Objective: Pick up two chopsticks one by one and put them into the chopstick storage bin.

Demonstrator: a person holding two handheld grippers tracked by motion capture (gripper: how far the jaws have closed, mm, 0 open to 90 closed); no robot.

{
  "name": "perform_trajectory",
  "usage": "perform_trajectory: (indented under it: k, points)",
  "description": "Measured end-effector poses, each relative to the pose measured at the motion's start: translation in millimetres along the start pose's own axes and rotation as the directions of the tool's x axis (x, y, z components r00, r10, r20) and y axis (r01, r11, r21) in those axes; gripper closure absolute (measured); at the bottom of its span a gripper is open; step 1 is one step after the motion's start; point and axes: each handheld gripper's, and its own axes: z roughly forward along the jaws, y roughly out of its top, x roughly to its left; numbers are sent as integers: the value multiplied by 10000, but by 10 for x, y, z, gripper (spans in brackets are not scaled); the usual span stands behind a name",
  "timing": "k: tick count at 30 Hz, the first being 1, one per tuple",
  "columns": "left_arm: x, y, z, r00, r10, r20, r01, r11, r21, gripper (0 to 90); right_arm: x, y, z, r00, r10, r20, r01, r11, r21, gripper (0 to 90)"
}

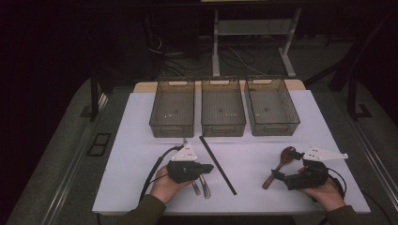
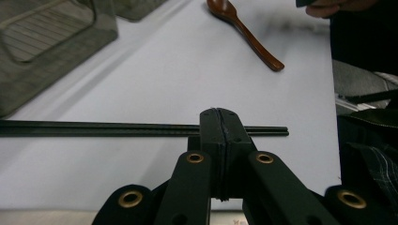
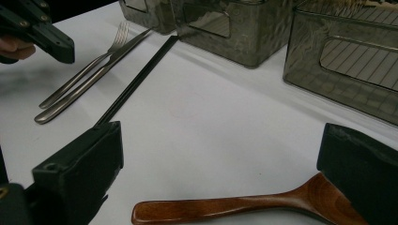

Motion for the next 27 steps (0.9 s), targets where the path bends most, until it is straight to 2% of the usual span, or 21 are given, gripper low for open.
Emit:
perform_trajectory:
  k: [7, 14, 17, 18, 20, 27]
  points:
    - [-16, 78, 204, 9992, 171, 364, -177, 9997, 165, 884, -8, 2, 10, 10000, -2, 14, 2, 10000, 6, 0]
    - [-57, 100, 379, 9971, 262, 710, -302, 9980, 558, 884, -5, 1, 12, 10000, -31, -9, 31, 10000, 27, 1]
    - [-101, 84, 422, 9960, 459, 773, -523, 9952, 831, 884, 4, 0, 7, 10000, -71, -3, 71, 10000, 34, 1]
    - [-124, 77, 444, 9959, 372, 819, -443, 9952, 868, 884, 5, -1, 6, 10000, -76, 0, 76, 10000, 37, 0]
    - [-145, 67, 475, 9951, 452, 878, -543, 9931, 1042, 884, 9, -4, 5, 10000, -81, 28, 80, 10000, 45, 0]
    - [-169, 47, 546, 9922, 702, 1034, -844, 9866, 1399, 884, 13, -5, 6, 10000, -85, 28, 84, 9999, 64, 1]
